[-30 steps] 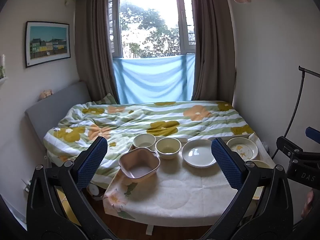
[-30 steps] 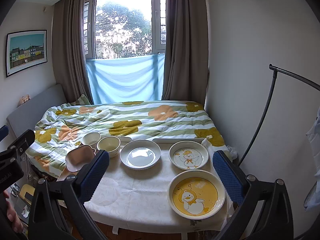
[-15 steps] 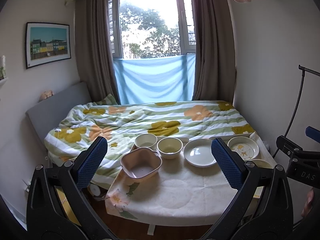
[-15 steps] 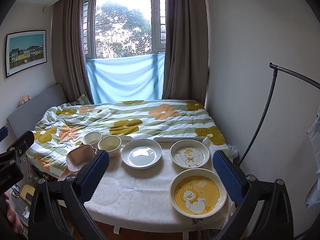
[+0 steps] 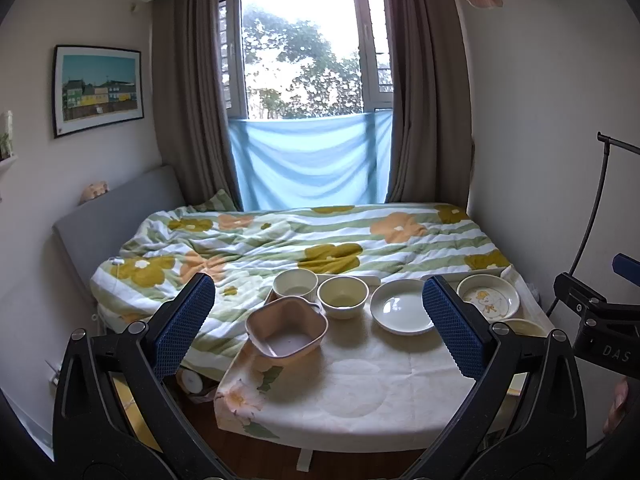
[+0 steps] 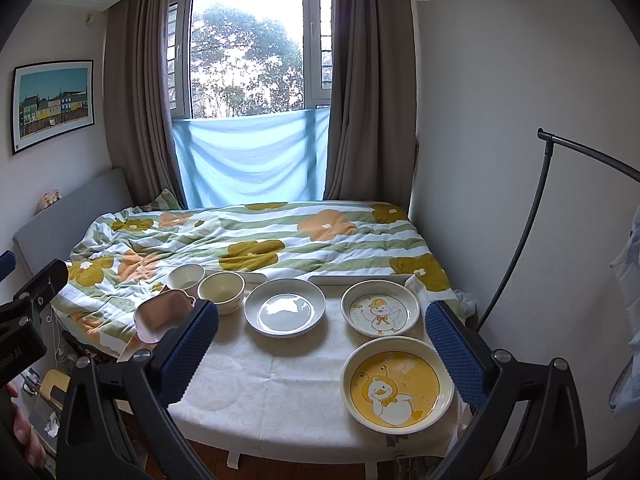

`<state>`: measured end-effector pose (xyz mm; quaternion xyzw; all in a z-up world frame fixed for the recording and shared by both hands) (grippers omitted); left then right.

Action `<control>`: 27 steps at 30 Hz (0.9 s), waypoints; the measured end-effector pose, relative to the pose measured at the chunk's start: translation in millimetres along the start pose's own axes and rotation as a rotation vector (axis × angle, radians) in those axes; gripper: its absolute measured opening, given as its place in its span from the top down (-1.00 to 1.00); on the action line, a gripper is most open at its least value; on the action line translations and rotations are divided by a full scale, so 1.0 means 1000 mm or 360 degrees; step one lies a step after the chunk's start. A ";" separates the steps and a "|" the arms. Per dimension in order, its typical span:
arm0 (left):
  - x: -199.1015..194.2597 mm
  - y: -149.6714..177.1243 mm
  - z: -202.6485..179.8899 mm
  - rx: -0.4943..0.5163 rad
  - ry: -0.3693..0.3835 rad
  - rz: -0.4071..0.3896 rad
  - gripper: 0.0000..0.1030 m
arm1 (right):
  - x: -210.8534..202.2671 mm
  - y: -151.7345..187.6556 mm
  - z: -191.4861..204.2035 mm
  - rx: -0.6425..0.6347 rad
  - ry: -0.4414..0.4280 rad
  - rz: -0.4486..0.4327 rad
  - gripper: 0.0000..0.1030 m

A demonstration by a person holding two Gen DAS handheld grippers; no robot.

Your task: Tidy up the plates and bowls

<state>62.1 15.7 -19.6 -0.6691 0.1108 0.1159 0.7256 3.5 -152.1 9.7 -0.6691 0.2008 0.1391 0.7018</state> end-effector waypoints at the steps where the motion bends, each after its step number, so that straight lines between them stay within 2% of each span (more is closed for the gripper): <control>1: 0.000 0.000 0.001 -0.0001 0.0001 0.0000 -0.99 | 0.000 0.000 0.000 -0.0001 0.0001 -0.0001 -0.99; 12: -0.002 -0.002 0.007 0.0007 0.0012 -0.0002 -0.99 | 0.001 0.000 0.002 0.0002 -0.0001 0.0004 -0.99; 15: 0.003 -0.006 0.006 0.0020 0.0057 0.0010 -0.99 | 0.001 0.001 0.000 0.0021 0.0013 0.0018 -0.99; 21: 0.038 -0.004 -0.014 0.0096 0.0217 0.0105 -0.99 | 0.006 0.010 -0.018 0.0118 0.0118 0.0094 -0.99; 27: 0.088 0.017 -0.072 0.0220 0.0499 0.0234 -0.99 | 0.030 0.041 -0.058 0.0213 0.0298 0.0248 -0.99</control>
Point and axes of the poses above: each gripper's, at about its wrist camera, not at the fingertips, and x roughly the way its jaws point, z to its left, y to its underside, the point moved 5 cm from there along x, roughly the way its jaws point, and after that the axes turned 3 degrees about -z, right-handed, at the moved point
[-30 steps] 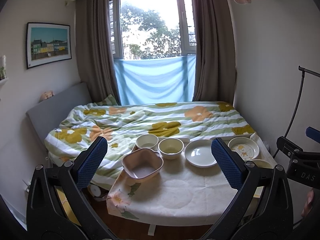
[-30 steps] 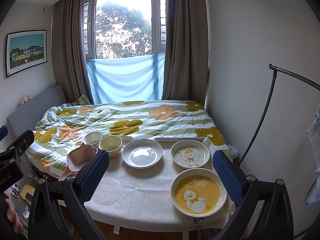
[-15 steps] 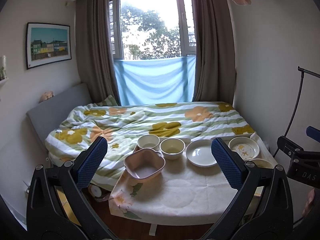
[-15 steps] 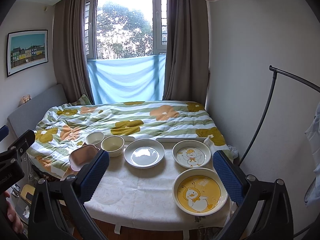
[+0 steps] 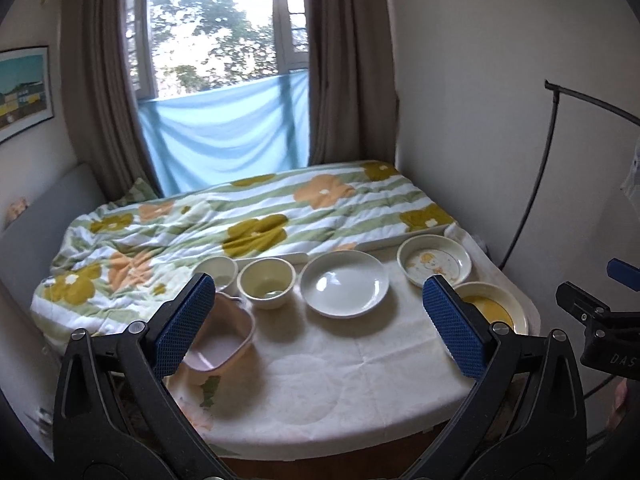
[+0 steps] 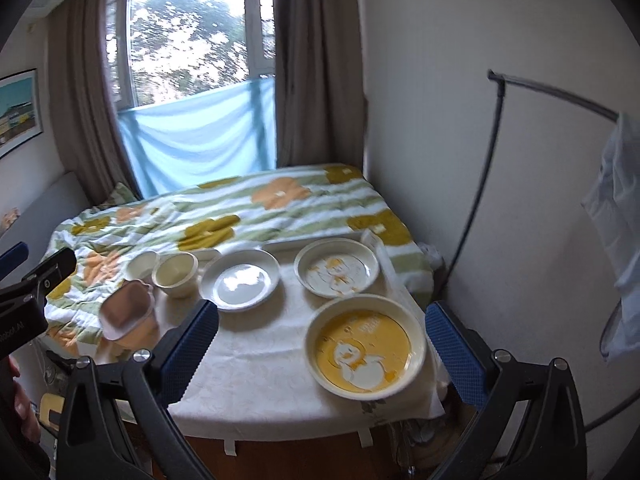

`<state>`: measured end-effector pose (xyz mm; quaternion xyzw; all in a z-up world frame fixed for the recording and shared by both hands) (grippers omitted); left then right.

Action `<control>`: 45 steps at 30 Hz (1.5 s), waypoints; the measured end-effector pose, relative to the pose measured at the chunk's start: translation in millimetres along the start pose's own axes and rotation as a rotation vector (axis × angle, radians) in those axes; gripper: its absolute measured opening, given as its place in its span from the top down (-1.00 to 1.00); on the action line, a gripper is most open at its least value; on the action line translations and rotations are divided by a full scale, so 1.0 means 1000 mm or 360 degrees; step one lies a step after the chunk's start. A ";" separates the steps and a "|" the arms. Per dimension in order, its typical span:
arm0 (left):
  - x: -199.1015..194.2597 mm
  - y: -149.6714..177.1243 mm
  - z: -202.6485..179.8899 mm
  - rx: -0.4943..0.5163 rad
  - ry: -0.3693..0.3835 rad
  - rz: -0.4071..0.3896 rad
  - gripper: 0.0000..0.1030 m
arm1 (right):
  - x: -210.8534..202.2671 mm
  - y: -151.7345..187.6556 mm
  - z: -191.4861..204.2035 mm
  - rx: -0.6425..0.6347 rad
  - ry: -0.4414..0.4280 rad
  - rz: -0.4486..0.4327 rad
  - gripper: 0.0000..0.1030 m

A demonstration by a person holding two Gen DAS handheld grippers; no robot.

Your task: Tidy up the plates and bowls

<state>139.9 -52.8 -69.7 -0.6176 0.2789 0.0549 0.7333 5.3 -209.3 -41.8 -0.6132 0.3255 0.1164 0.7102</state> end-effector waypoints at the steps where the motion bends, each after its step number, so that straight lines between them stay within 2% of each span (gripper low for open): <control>1: 0.015 0.002 -0.009 0.0027 0.0033 0.0037 -0.99 | 0.007 0.006 -0.008 0.0010 0.0029 0.0023 -0.99; 7: 0.105 0.026 -0.074 0.0124 0.0299 0.0255 -0.99 | 0.054 0.041 -0.058 0.0174 0.0051 0.0193 -0.99; 12: 0.187 0.063 -0.131 0.0272 0.0493 0.0487 -0.99 | 0.098 0.076 -0.090 0.0354 -0.0044 0.0329 -0.99; 17: 0.258 0.105 -0.178 0.0381 0.0665 0.0697 -0.96 | 0.140 0.111 -0.111 0.0496 -0.0111 0.0471 -0.50; 20: 0.293 0.129 -0.198 0.0434 0.0738 0.0823 -0.67 | 0.159 0.126 -0.122 0.0577 -0.0134 0.0535 -0.24; 22: 0.302 0.141 -0.204 0.0451 0.0776 0.0893 -0.40 | 0.170 0.133 -0.127 0.0613 -0.0143 0.0564 -0.09; 26: 0.323 0.159 -0.218 0.0465 0.0826 0.0988 -0.09 | 0.181 0.141 -0.137 0.0657 -0.0135 0.0575 0.04; 27: 0.325 0.161 -0.219 0.0467 0.0834 0.1004 0.06 | 0.183 0.143 -0.139 0.0663 -0.0136 0.0576 0.07; 30: 0.326 0.160 -0.220 0.0428 0.0879 0.1019 0.21 | 0.189 0.145 -0.140 0.0673 -0.0149 0.0590 0.32; 33: 0.324 0.155 -0.222 0.0409 0.0925 0.1029 0.58 | 0.193 0.144 -0.140 0.0678 -0.0159 0.0565 0.48; 34: 0.324 0.154 -0.223 0.0412 0.0931 0.1036 0.64 | 0.198 0.143 -0.141 0.0681 -0.0167 0.0563 0.58; 45: 0.316 0.147 -0.222 0.0384 0.0890 0.1024 0.66 | 0.205 0.138 -0.141 0.0671 -0.0174 0.0575 0.62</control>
Point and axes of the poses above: each gripper's, at about its wrist camera, not at the fingertips, and x roughly the way its jaws point, z to its left, y to its underside, the point moved 5 cm from there along x, roughly the way its jaws point, and after that the axes turned 3 degrees about -z, right-handed, at the moved point
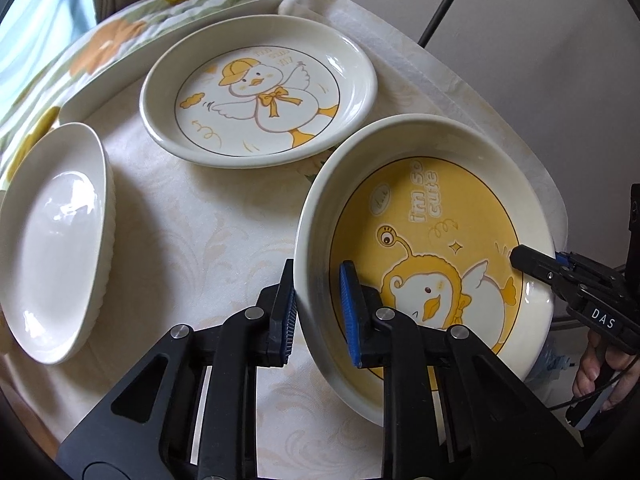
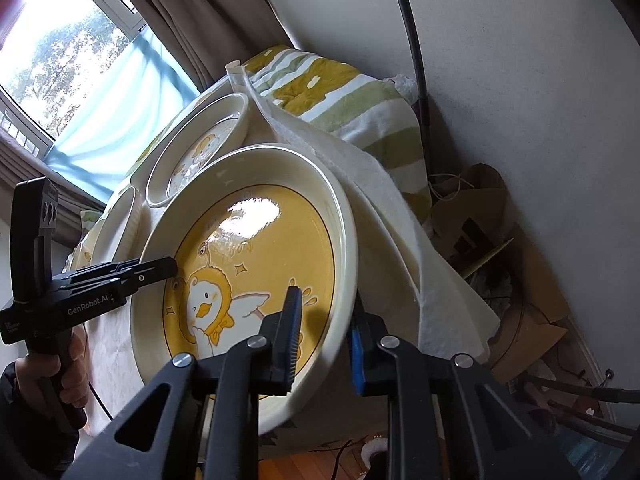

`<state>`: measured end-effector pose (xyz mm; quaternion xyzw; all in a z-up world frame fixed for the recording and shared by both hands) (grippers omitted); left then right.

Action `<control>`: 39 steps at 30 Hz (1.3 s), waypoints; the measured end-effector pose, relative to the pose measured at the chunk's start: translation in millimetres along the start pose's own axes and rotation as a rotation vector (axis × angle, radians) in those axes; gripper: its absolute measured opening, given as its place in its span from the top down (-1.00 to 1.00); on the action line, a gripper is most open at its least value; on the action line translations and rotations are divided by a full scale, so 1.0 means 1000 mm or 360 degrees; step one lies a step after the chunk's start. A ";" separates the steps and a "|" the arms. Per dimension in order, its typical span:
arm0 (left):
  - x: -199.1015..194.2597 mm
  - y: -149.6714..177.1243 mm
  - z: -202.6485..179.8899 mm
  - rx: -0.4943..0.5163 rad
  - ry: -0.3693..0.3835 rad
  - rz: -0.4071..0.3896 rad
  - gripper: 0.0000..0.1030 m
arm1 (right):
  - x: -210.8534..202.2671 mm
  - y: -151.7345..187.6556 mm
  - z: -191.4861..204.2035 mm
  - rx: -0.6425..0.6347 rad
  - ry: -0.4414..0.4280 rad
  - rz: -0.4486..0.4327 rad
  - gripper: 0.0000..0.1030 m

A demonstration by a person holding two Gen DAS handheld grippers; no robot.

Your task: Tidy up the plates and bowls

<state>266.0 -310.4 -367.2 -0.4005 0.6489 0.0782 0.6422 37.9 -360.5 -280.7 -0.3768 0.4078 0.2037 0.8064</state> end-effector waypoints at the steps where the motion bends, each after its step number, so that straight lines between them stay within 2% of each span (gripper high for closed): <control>1: -0.001 0.000 0.000 -0.0006 0.0000 -0.0006 0.66 | 0.000 0.000 0.000 -0.0004 -0.0001 0.0001 0.62; 14: -0.019 0.010 0.000 -0.0003 -0.0018 -0.0077 0.66 | -0.002 -0.001 0.003 -0.0065 -0.0022 -0.0010 0.62; 22: -0.050 0.024 0.005 -0.0062 -0.0051 -0.0109 0.65 | -0.016 -0.011 0.020 -0.0137 -0.0054 -0.0021 0.62; 30: -0.087 0.046 0.041 -0.0220 -0.0119 -0.0140 0.66 | -0.008 -0.017 0.058 -0.0251 -0.0128 0.0040 0.62; 39: -0.154 0.104 0.092 -0.0513 -0.0286 -0.0170 0.66 | 0.002 -0.014 0.137 -0.0505 -0.0302 0.0197 0.62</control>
Point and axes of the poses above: each gripper's, at about its wrist camera, not at the fingertips, and x roughly the way its jaws point, z to its left, y to its underside, the point moved 5 cm from there along x, roughly the way its jaws point, and after that the axes turned 3 degrees about -z, right-handed, at the moved point
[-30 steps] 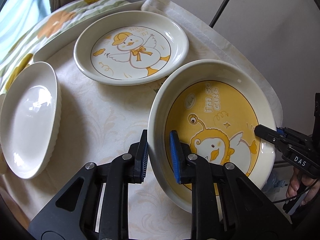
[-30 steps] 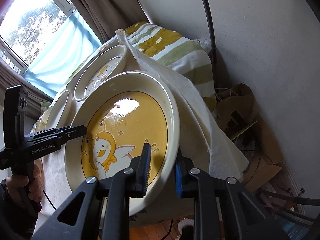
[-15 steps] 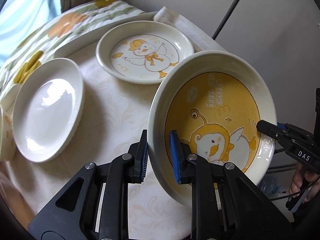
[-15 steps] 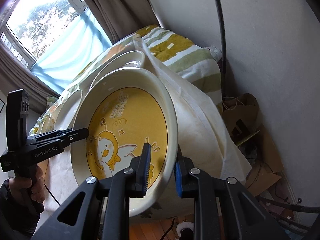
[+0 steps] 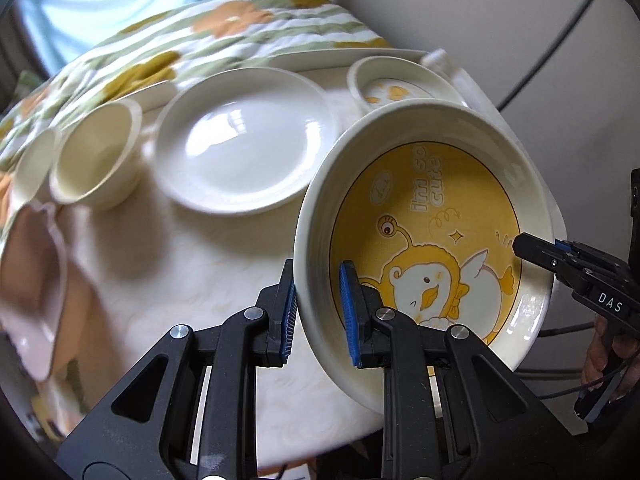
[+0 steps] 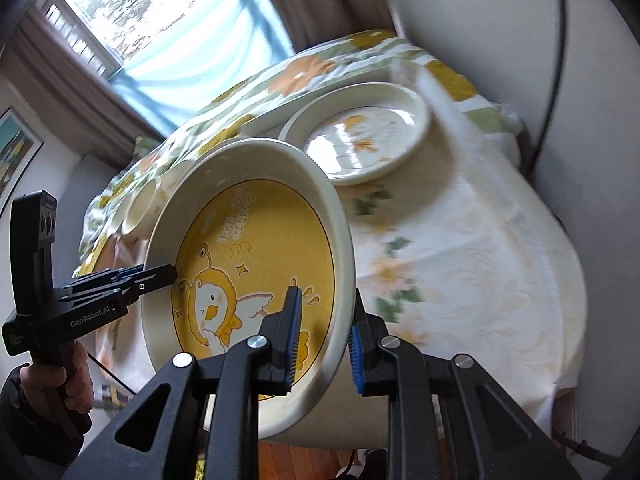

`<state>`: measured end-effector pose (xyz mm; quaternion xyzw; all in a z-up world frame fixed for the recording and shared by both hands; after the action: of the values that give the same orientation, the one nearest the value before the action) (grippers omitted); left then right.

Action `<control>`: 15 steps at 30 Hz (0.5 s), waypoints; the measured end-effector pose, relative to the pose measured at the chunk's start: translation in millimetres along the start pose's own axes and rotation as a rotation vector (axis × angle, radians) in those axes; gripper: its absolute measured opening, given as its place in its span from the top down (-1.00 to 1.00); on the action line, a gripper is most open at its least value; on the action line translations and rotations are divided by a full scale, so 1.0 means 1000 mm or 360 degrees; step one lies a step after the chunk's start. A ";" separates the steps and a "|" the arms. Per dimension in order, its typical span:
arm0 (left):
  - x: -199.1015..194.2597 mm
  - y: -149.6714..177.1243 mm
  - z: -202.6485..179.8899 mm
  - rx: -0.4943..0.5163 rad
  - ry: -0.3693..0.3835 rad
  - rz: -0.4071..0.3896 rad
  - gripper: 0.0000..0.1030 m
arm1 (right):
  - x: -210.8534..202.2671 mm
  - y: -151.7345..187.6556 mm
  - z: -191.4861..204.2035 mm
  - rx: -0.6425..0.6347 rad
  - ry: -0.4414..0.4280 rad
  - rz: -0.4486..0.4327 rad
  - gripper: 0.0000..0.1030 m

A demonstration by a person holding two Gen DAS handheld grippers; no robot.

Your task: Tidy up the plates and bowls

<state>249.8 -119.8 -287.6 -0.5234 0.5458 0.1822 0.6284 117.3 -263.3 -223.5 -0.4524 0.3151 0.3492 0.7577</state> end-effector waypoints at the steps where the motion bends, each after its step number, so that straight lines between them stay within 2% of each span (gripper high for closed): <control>1: -0.008 0.006 0.010 -0.0040 -0.0025 -0.0006 0.66 | 0.004 -0.002 0.011 -0.0040 -0.0031 0.0022 0.61; 8: -0.048 0.060 0.077 -0.0329 -0.0205 -0.0020 0.65 | 0.038 0.006 0.084 -0.0304 -0.0235 0.0195 0.62; 11: -0.056 0.081 0.106 -0.0461 -0.0249 -0.0013 0.65 | 0.057 0.016 0.107 -0.0383 -0.0294 0.0278 0.62; 15: -0.057 0.101 0.140 -0.0559 -0.0290 0.0023 0.66 | 0.084 0.030 0.135 -0.0433 -0.0341 0.0383 0.62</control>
<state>219.3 58.9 -304.2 -0.6024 0.4503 0.3259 0.5729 161.5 -109.9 -251.6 -0.4698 0.2344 0.5227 0.6717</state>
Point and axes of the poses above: each gripper's, at about its wrist camera, not at the fingertips, and x roughly the way its jaws point, z to its left, y to its underside, the point moved 5 cm from there along x, roughly the way its jaws point, and after that the axes turned 3 degrees about -z, right-handed, at the moved point
